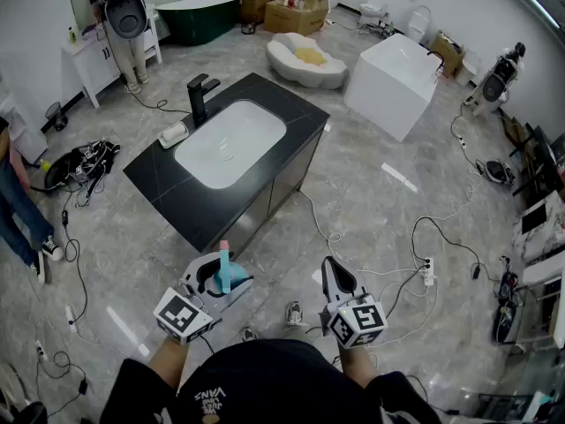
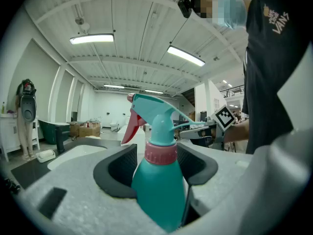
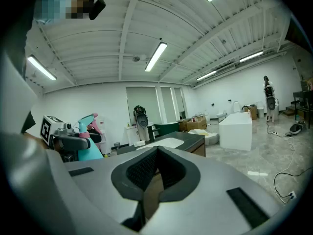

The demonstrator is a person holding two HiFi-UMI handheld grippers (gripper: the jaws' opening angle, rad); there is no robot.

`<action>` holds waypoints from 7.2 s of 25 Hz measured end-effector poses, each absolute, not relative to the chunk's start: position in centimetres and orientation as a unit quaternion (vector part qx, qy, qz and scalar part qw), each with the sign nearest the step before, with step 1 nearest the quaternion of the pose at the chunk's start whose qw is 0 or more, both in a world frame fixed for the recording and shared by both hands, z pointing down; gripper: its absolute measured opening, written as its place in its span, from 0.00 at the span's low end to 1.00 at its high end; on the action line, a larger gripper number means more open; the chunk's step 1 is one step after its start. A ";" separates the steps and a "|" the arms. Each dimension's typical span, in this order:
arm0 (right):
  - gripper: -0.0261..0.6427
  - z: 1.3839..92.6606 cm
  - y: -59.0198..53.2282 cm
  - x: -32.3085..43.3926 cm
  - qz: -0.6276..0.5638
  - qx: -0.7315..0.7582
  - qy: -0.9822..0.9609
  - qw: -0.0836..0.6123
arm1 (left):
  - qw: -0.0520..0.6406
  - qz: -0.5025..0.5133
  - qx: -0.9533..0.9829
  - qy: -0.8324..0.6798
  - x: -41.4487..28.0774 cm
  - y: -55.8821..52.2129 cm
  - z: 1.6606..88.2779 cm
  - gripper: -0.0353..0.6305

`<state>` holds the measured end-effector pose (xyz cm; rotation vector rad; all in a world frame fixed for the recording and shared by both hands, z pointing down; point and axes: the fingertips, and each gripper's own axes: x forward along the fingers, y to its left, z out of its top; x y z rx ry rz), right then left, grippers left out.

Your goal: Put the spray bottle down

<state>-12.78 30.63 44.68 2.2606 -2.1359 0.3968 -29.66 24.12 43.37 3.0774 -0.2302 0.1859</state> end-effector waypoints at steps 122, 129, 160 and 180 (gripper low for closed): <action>0.05 52.3 -27.1 28.5 0.211 0.497 -0.838 0.076 | 0.041 0.055 0.913 -0.403 13.5 -38.2 54.0 0.44; 0.05 53.3 -27.5 31.0 0.217 0.505 -0.830 0.089 | 0.038 0.048 0.899 -0.434 14.0 -43.0 55.4 0.44; 0.05 53.3 -27.3 31.4 0.211 0.504 -0.833 0.088 | 0.044 0.060 0.898 -0.433 14.0 -47.7 54.9 0.55; 0.05 50.5 -24.0 25.1 0.195 0.515 -0.833 0.057 | 0.065 0.079 0.909 -0.403 9.5 -37.2 52.7 0.23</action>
